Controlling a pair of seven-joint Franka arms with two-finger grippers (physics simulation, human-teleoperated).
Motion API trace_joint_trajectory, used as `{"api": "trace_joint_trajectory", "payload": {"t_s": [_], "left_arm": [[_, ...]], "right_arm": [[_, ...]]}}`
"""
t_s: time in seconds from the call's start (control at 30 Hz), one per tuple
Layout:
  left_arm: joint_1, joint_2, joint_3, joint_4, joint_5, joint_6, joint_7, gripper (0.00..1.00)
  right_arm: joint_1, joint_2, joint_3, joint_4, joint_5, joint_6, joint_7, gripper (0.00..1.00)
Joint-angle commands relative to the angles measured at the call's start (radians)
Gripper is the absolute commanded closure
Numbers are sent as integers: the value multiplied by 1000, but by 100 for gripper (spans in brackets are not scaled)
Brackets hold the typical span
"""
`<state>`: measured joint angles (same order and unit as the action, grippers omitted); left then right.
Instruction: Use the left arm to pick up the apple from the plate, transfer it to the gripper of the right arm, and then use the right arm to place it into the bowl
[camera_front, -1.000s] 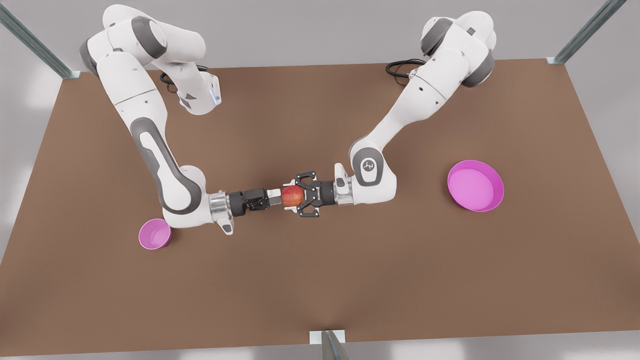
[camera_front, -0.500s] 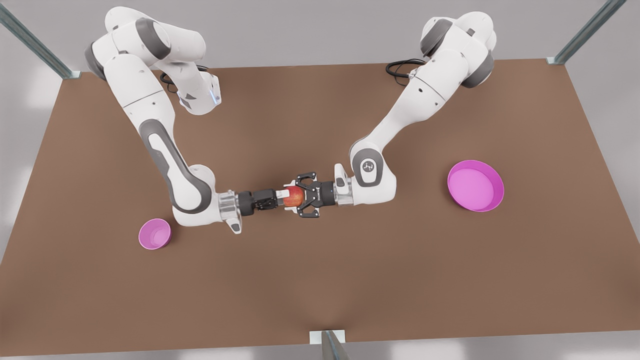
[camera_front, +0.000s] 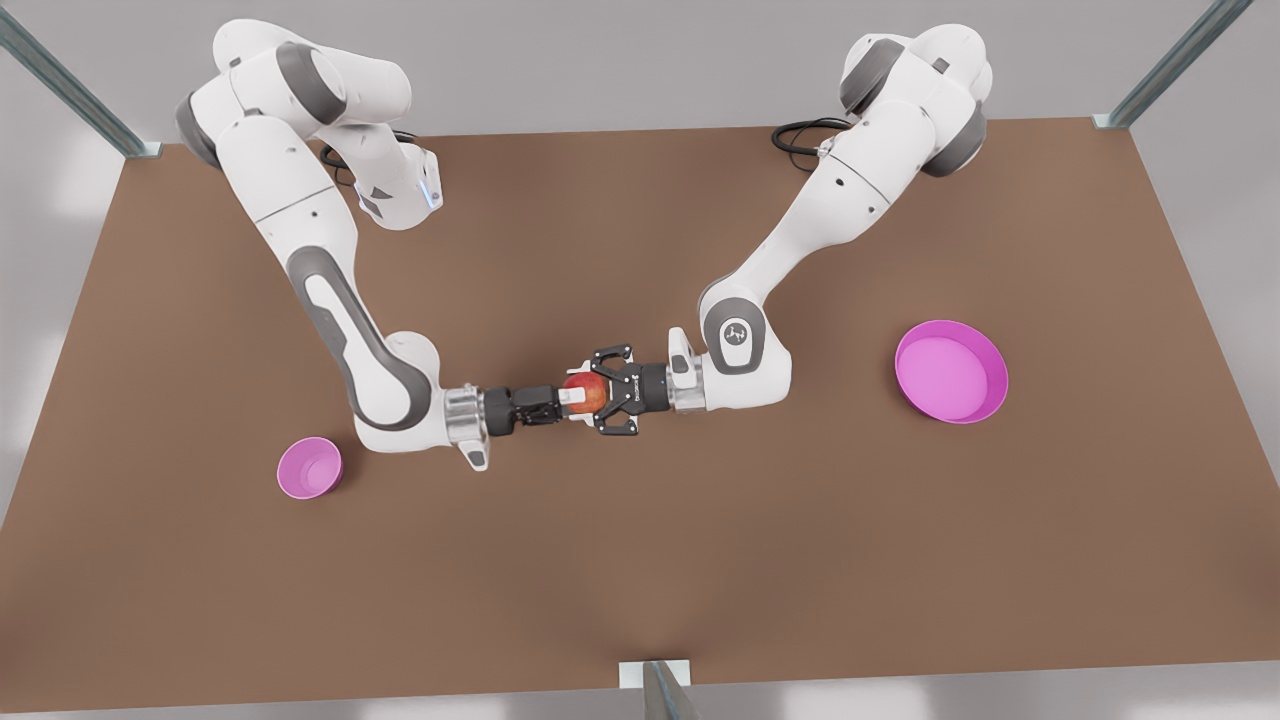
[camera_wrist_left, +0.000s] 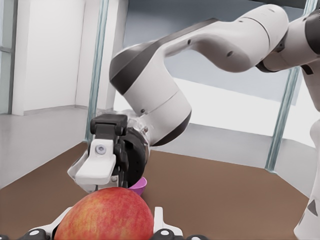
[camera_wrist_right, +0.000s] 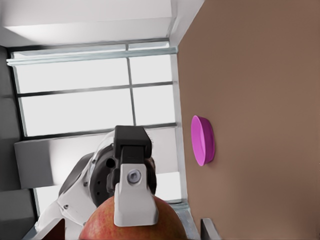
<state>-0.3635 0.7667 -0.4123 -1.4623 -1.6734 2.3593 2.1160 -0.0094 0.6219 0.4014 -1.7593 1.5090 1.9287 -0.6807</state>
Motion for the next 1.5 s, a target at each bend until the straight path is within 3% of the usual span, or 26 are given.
{"api": "trace_joint_trajectory", "payload": {"t_s": [0.0, 0.4, 0.5, 0.63, 0.77, 0.83, 0.87, 0.9, 1.1, 1.23, 1.3, 1.33, 1.4, 1.47], "left_arm": [[0, -1, 0, 0, 1, -3, 10, 24], [-6, 14, 0, 19, 3, -3, 9, 24], [-6, 16, 0, 19, 3, -3, 9, 24], [-8, 17, 0, 20, 3, -3, 9, 24], [-8, 17, 0, 20, 3, -3, 9, 24], [-8, 17, 0, 20, 3, -3, 7, 20], [-8, 19, 0, 20, 1, -3, 7, 14], [-8, 20, -2, 20, 1, -3, 1, 1], [6, 20, 0, 0, 21, -3, 5, 0], [121, -50, 0, -217, 37, -90, 134, 0], [270, -267, 4, -417, 268, -184, -75, 0], [405, -391, 4, -411, 711, -339, -491, 0], [502, -484, 35, -307, 1055, -552, -721, 0], [505, -486, 118, -72, 1379, -817, -861, 0]], "right_arm": [[3, 5, 0, 0, 0, 13, -50, 0], [0, 1, 13, 0, 2, 1, -63, 2], [5, 1, 14, 0, 2, 4, -63, 9], [6, 1, 14, 1, 2, 9, -63, 25], [8, 1, 14, 3, 2, 10, -63, 28], [8, 1, 14, 6, 2, 9, -63, 28], [8, 1, 14, 6, 2, 9, -63, 28], [5, 1, 14, 6, 0, 4, -63, 28], [0, -2, 14, 6, -3, 3, -62, 28], [0, -19, 14, 4, -3, -8, -57, 28], [-7, -27, 14, 6, -3, -11, -48, 28], [-27, -27, 14, 6, -9, -11, -48, 28], [-73, -25, 13, 6, -64, -62, -34, 28], [-135, -25, 11, 8, -122, -122, -11, 27]]}}
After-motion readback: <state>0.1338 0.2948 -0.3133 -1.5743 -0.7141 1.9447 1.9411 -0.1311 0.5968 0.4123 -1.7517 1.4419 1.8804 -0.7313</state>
